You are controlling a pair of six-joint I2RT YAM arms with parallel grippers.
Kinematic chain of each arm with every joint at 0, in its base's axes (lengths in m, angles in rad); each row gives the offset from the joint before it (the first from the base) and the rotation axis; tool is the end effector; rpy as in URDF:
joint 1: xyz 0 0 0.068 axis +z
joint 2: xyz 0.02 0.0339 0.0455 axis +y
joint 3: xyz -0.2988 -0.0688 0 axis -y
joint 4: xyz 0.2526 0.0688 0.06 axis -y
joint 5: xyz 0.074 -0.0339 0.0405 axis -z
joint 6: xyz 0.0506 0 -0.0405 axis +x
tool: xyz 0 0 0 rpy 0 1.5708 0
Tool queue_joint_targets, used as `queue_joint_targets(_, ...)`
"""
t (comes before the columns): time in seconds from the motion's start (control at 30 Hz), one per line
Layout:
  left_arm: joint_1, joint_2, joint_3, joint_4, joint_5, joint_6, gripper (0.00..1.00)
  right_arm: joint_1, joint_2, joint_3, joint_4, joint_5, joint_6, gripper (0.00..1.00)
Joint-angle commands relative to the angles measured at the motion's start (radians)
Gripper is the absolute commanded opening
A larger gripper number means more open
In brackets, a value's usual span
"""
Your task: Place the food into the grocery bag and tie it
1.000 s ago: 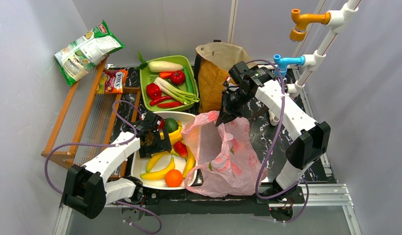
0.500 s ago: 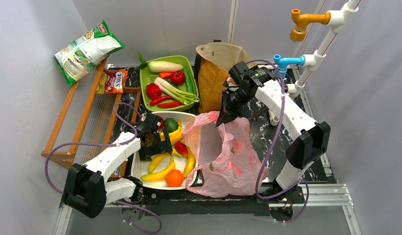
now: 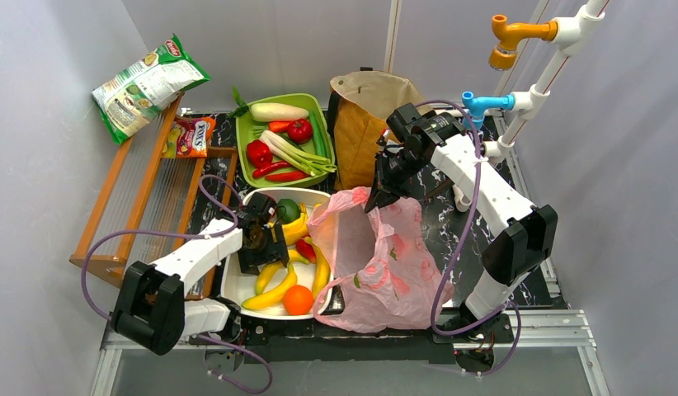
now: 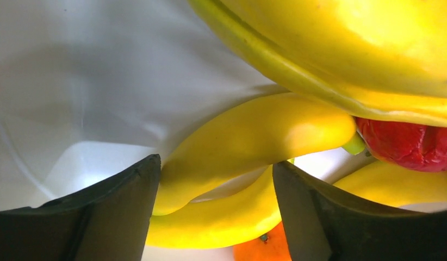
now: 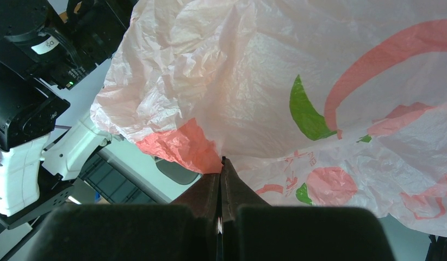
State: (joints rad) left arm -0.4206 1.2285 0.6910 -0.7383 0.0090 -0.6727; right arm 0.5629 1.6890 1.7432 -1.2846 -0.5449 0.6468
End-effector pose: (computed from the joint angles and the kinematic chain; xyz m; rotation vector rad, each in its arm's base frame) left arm 0.1857 -0.0836 0.1980 -0.3608 2.8624 -0.2339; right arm 0.2764 0.2054 0.3733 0.0178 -2.9542 -0.9666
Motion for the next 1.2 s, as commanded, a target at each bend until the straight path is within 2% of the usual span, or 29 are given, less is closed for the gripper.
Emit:
queue_joint_targets(0.0, 0.001, 0.019, -0.013, -0.007, 0.029, -0.002, 0.68, -0.009, -0.040, -0.008, -0.027, 0.002, -0.008, 0.01)
queue_joint_targets(0.03, 0.002, 0.012, -0.012, -0.007, 0.028, -0.003, 0.63, -0.010, -0.041, -0.010, -0.026, 0.001, -0.008, 0.01)
queue_joint_targets(0.13, 0.002, -0.022, -0.013, -0.009, 0.022, -0.003, 0.55, -0.011, -0.041, -0.012, -0.025, 0.000, -0.007, 0.01)
queue_joint_targets(0.33, 0.002, -0.057, -0.017, -0.008, 0.006, -0.005, 0.49, -0.010, -0.037, -0.016, -0.017, -0.007, -0.007, 0.01)
queue_joint_targets(0.37, 0.001, -0.044, -0.018, -0.006, 0.005, -0.005, 0.51, -0.010, -0.036, -0.015, -0.018, -0.009, -0.006, 0.01)
queue_joint_targets(0.43, 0.000, -0.009, -0.015, -0.006, 0.006, -0.001, 0.71, -0.009, -0.033, -0.012, -0.018, -0.010, -0.007, 0.01)
queue_joint_targets(0.47, 0.000, 0.009, -0.013, -0.007, 0.005, 0.001, 0.78, -0.010, -0.032, -0.012, -0.018, -0.010, -0.006, 0.01)
queue_joint_targets(0.57, -0.001, 0.044, -0.010, 0.001, -0.018, 0.005, 0.83, -0.010, -0.029, -0.009, -0.019, -0.011, -0.007, 0.01)
queue_joint_targets(0.7, -0.001, 0.063, -0.016, 0.028, -0.025, 0.016, 0.73, -0.011, -0.026, -0.001, -0.025, -0.006, -0.009, 0.01)
queue_joint_targets(0.9, -0.001, 0.020, 0.010, 0.020, -0.027, 0.049, 0.39, -0.011, -0.016, 0.015, -0.033, -0.005, -0.012, 0.01)
queue_joint_targets(1.17, -0.001, -0.081, 0.070, -0.066, -0.106, 0.066, 0.27, -0.011, 0.001, 0.030, -0.027, -0.016, -0.014, 0.01)
